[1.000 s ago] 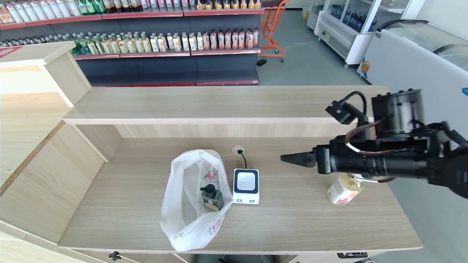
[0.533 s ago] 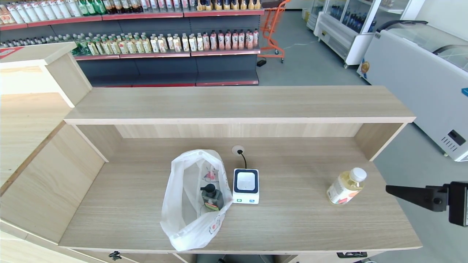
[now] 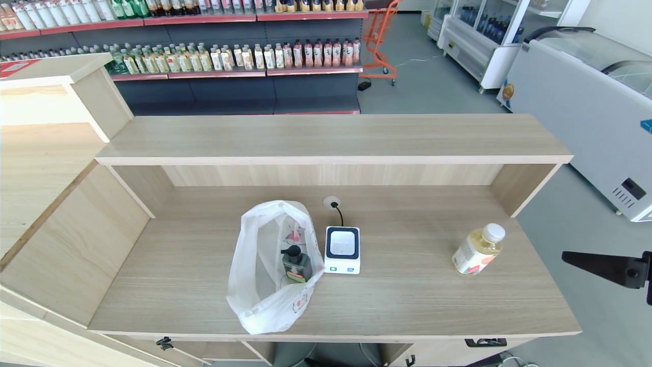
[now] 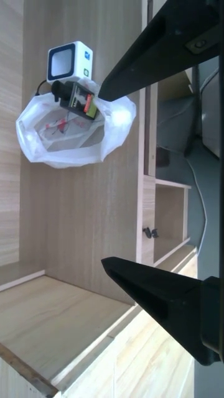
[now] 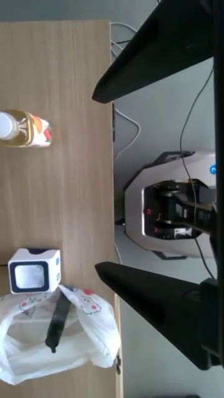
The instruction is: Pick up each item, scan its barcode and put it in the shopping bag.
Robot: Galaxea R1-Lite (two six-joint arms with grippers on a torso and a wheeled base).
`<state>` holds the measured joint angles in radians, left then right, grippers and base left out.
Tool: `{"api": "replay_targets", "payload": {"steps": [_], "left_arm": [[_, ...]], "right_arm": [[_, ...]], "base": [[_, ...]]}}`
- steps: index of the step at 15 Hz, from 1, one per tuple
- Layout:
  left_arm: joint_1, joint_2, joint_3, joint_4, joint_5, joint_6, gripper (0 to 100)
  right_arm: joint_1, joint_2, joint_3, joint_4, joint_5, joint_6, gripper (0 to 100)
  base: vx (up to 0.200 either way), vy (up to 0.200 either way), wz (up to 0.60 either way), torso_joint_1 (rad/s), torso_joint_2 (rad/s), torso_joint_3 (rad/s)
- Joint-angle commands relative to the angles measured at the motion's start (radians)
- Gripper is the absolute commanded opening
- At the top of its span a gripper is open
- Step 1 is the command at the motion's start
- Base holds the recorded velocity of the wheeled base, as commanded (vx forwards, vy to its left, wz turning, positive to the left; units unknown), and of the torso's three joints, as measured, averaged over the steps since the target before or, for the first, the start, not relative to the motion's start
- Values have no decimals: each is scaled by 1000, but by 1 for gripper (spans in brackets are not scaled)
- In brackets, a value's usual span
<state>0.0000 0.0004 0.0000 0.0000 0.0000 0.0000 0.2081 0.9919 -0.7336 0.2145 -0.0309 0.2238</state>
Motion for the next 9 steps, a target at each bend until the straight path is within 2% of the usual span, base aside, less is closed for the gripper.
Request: {"api": "replay_targets", "payload": {"steps": [1,2,5,9], "left_arm": [[0,1,0,0,0,2,100],[0,1,0,0,0,0,100],[0,1,0,0,0,3,100],[0,0,0,0,2,6,100]], "right_arm": [[-1,2,7,0,0,3,100],[-1,2,10,0,-1,22,100],[-35,5,17,6,-1,29,100],[-110,27,37,16,-6,29,100]], "base": [[-200,0,0,-12,-7,2],[-200,0,0,-7,-7,7],[0,0,0,0,0,0],[0,-200,0,10,7,0]]}}
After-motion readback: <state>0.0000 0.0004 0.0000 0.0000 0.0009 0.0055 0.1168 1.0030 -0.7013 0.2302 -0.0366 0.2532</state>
